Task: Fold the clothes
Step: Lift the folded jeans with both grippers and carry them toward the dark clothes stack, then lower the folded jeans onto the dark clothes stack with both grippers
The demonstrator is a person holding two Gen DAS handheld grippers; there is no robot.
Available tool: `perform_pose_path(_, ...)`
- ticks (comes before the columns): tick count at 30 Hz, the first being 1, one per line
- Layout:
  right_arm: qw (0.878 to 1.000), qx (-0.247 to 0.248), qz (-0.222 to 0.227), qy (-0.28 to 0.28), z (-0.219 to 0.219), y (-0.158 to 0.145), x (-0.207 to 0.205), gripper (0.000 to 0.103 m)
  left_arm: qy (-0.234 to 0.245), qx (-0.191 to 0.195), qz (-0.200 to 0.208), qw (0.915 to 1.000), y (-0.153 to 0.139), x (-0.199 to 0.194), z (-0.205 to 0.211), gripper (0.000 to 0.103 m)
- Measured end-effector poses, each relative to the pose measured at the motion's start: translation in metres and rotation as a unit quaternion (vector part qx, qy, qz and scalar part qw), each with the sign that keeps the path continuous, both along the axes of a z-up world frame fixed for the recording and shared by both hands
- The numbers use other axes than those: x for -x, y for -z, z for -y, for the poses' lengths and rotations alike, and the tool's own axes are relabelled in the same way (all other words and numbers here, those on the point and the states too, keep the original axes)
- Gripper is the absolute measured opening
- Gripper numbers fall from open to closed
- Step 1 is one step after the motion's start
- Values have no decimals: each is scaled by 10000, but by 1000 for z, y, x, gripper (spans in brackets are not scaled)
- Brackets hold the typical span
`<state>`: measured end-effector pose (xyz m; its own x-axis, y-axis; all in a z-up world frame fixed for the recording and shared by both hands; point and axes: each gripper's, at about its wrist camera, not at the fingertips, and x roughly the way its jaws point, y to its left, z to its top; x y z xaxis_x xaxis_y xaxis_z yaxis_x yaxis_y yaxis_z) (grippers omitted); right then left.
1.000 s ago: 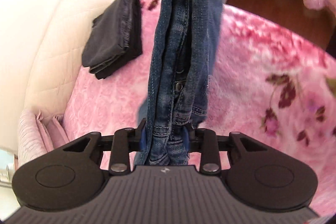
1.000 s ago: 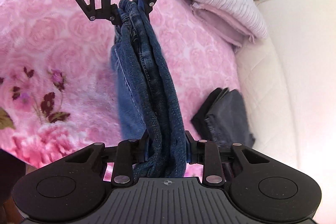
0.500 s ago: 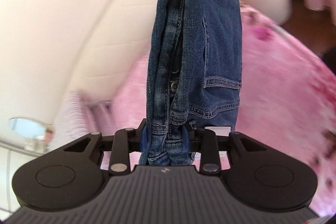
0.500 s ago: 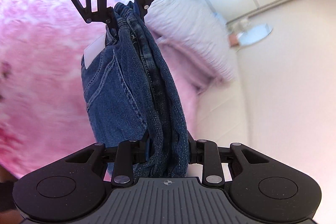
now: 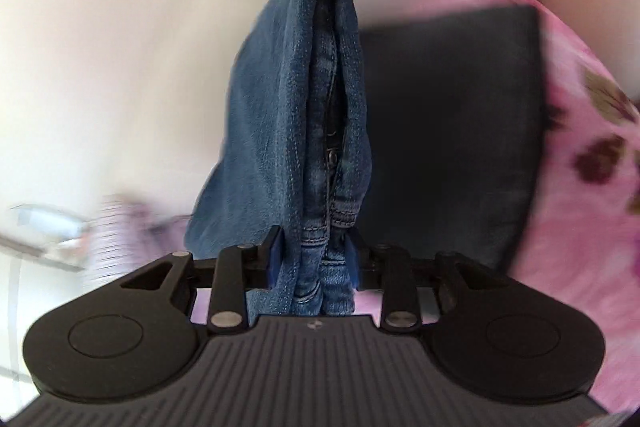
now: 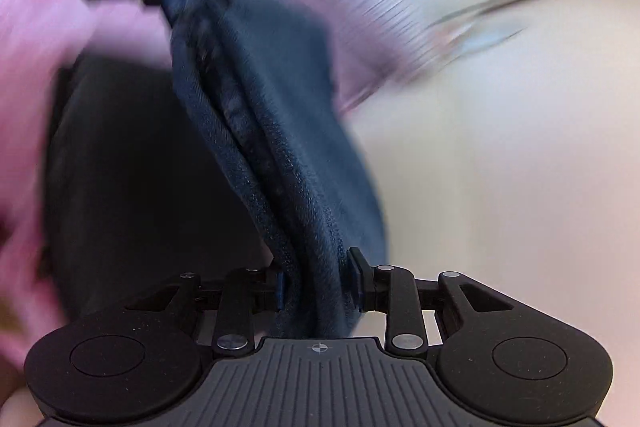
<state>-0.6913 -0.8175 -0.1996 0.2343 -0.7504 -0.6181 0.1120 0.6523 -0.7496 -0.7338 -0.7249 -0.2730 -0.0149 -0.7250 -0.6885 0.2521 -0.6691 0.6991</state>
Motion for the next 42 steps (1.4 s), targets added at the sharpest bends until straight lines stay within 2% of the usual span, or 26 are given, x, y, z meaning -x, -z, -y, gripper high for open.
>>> perform_pose_path(1,9993,-361,-128,44,1,25,6,29,51,-124,100,9999,19,5,-3,28)
perform_pose_path(2,9985,-511,-195,19,-2,44,10,29,101,-249,201,9994,38,10,-6,29)
perform_pose_path(4,9992,-373,-130,11,-12,59,14,31,187,-38,153,9997,44,3,-15,32)
perform_pose_path(8,9992,-391,-13,124,-14,54,15,34,186,-34,327,9993,34,-25,-13,41)
perform_pose_path(12,9976,-657,10,204,-9,41,12,32,307,-400,233,9985,26,-37,3,40)
perform_pose_path(14,9971,-696,103,292,-10,29,12,28,221,-523,108,9983,19,-39,5,37)
perform_pose_path(17,9971,-521,346,443,-23,11,23,28,162,-451,-97,9988,5,-43,-3,36)
perform_pose_path(20,9953,-702,285,602,-39,24,29,28,217,-587,-82,9980,13,-41,-7,35)
perform_pose_path(22,9946,-785,176,652,-32,37,24,28,261,-608,22,9978,24,-39,-8,35)
perform_pose_path(25,9951,-773,36,607,-24,46,24,29,188,-610,-36,9980,18,-41,-9,35)
perform_pose_path(28,9964,-716,-212,397,-30,40,35,41,180,-656,-31,9977,4,-46,-13,37)
perform_pose_path(32,9932,-988,-133,608,-36,27,51,44,-190,-870,-310,9955,-18,-54,-32,36)
perform_pose_path(34,9921,-1049,-79,686,-43,27,55,44,-475,-872,-659,9929,-26,-54,-22,36)
perform_pose_path(39,9818,-1222,657,1295,-33,-14,54,44,-1165,-608,-1486,9801,-65,-70,13,36)
perform_pose_path(42,9621,-1510,1294,1867,0,-40,53,44,-1459,-562,-1913,9690,-72,-73,49,36)
